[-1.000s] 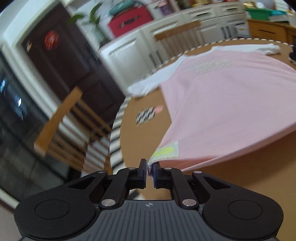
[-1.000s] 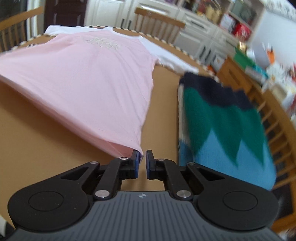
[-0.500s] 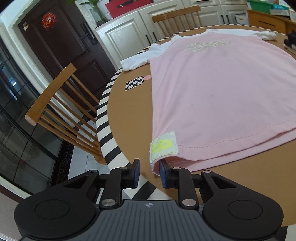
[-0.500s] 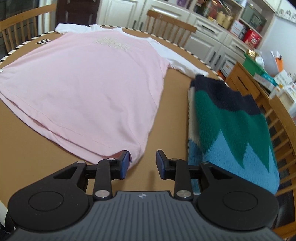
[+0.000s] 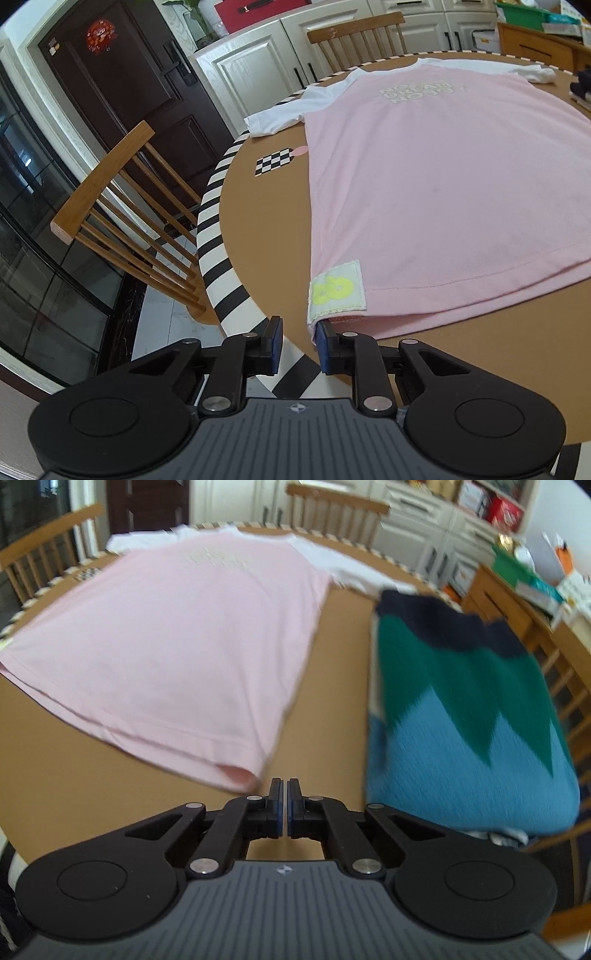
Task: Fold clothes
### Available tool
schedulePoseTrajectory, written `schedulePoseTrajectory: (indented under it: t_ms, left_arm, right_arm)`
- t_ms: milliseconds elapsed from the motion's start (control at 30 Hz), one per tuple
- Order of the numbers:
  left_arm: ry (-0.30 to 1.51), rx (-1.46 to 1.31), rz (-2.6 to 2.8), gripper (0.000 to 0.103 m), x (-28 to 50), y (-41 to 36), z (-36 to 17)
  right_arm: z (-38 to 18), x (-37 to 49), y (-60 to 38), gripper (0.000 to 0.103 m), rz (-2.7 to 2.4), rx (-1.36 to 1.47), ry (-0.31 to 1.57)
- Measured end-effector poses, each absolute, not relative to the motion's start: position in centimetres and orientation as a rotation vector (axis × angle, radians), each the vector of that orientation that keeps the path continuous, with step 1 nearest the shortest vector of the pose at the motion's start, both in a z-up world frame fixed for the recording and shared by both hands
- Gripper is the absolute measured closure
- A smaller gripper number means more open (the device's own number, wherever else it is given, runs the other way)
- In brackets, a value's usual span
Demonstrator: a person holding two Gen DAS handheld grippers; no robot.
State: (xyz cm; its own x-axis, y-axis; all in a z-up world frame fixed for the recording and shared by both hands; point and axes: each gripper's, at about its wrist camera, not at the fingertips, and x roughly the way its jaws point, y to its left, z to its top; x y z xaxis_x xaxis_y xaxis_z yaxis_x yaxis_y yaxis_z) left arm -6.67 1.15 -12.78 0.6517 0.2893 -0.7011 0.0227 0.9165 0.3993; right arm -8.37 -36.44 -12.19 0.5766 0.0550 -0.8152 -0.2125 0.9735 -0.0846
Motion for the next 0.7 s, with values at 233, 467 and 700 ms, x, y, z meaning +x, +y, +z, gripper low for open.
schedulePoseTrajectory:
  t_ms: [233, 467, 700]
  left_arm:
    - [0.828, 0.401, 0.078, 0.063, -8.8, 1.6, -9.9]
    - [0.777, 0.397, -0.159, 0.046, -7.1, -3.4, -8.8]
    - [0.835, 0.373, -0.295, 0.047, -6.1, -6.9, -12.3]
  right_arm:
    - [-10.1, -9.5, -36.3, 0.069, 0.260, -0.118, 0.916]
    - [-10.1, -6.7, -31.3, 0.066, 0.432, -0.176, 0.874]
    - [-11.9, -5.4, -27.8, 0.066, 0.513, -0.282, 0.910]
